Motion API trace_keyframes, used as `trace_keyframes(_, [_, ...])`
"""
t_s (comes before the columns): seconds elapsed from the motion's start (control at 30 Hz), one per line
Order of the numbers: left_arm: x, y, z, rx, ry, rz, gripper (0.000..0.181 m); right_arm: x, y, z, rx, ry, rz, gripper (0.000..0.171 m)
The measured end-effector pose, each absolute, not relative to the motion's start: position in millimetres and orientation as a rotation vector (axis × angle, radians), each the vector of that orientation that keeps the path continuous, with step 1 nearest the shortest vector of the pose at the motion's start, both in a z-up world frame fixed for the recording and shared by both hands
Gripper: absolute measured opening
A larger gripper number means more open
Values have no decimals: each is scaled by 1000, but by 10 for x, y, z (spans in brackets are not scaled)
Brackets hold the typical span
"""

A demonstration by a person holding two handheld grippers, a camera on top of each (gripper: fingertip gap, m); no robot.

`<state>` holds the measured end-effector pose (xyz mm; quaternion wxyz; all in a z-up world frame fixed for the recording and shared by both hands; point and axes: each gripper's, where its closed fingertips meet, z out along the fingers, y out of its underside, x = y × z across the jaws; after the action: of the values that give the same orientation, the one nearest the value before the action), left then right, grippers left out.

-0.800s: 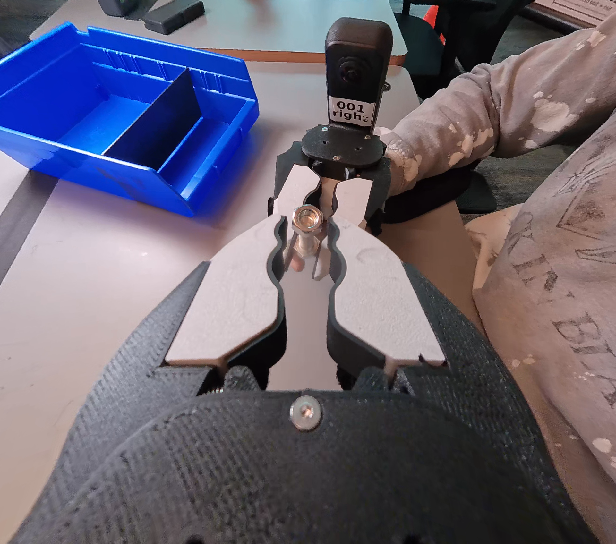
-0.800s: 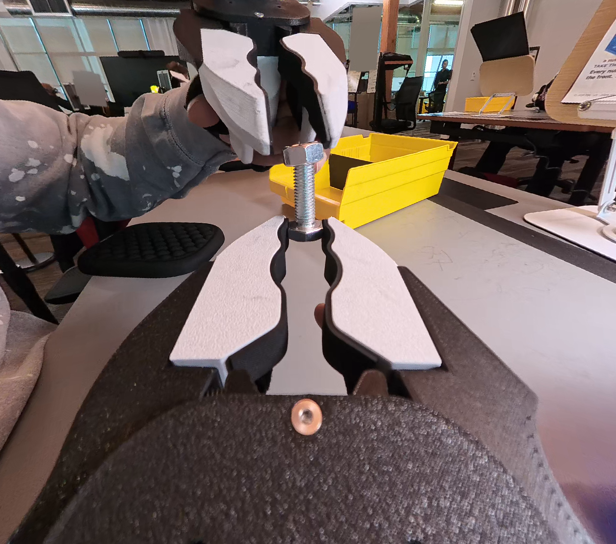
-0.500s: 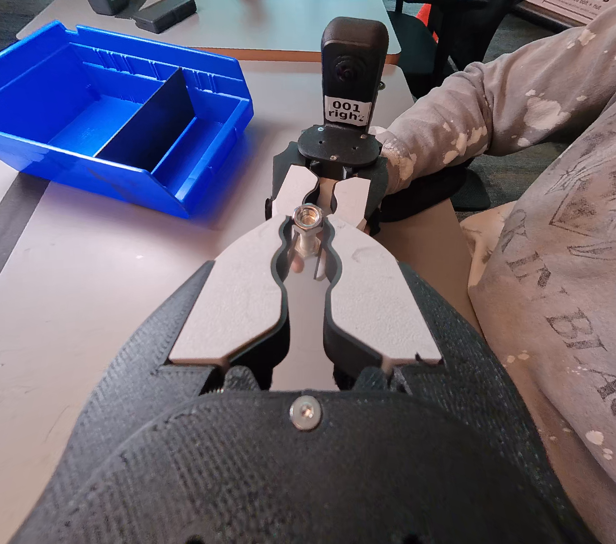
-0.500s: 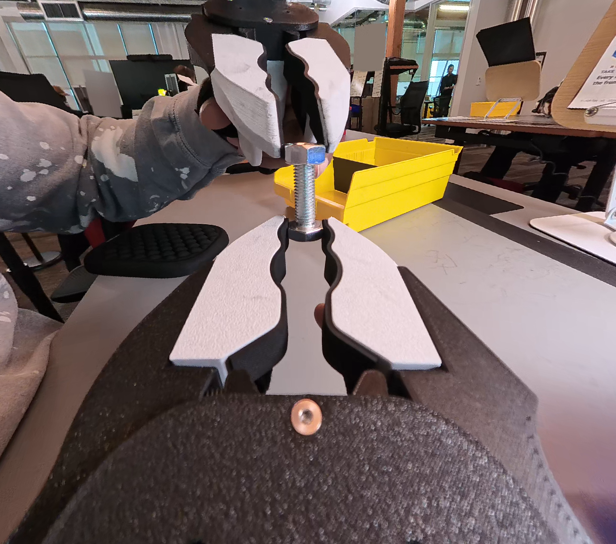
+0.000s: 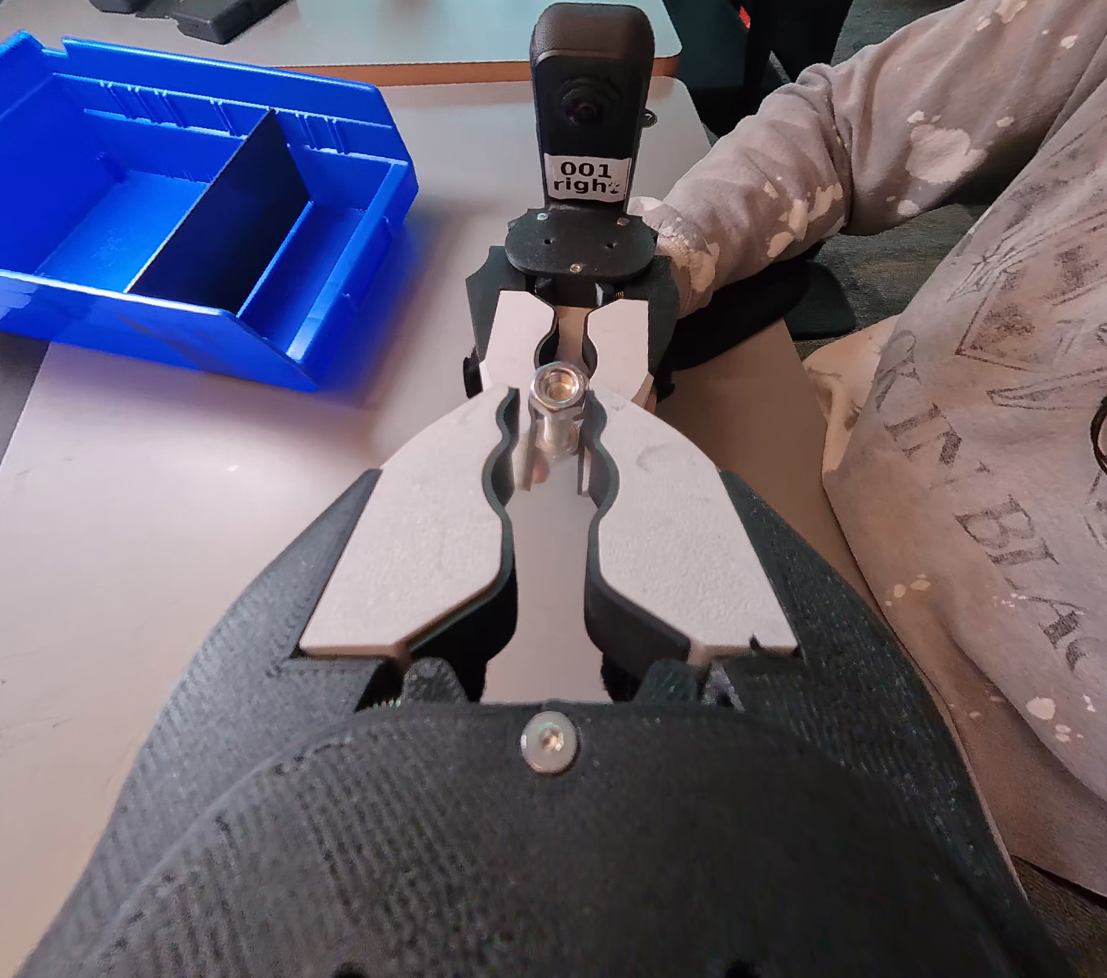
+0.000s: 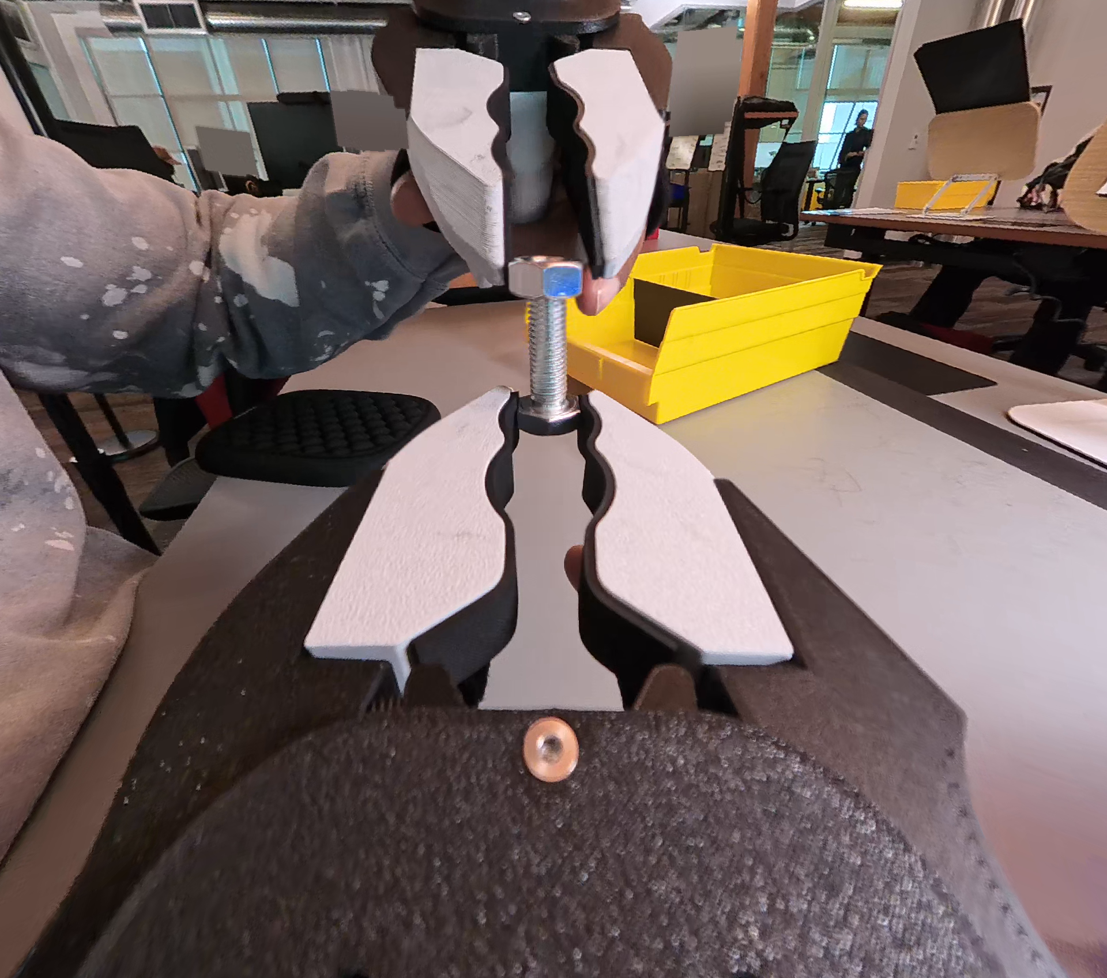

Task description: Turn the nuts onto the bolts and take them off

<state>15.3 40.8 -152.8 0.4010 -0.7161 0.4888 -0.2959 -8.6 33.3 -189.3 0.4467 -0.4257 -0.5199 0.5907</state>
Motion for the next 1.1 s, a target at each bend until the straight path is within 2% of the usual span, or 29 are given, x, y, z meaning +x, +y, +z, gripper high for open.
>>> trace_keyframes(0.3, [25, 527, -1460, -1795, 1131, -739, 19, -37, 254, -1795, -983, -1279, 1528, 18])
trace_keyframes(0.6, [161, 483, -1490, -1712, 1045, -826, 26, -78, 383, -1861, -1066, -1252, 1456, 18])
trace_keyframes(0.73, [71, 543, -1444, -1674, 961, -854, 17, -17, 369, -1752, -1011, -1221, 1498, 18])
trace_keyframes(1.1, [111, 598, -1478, -1594, 839, -890, 29, -66, 483, -1822, -1088, -1213, 1421, 18])
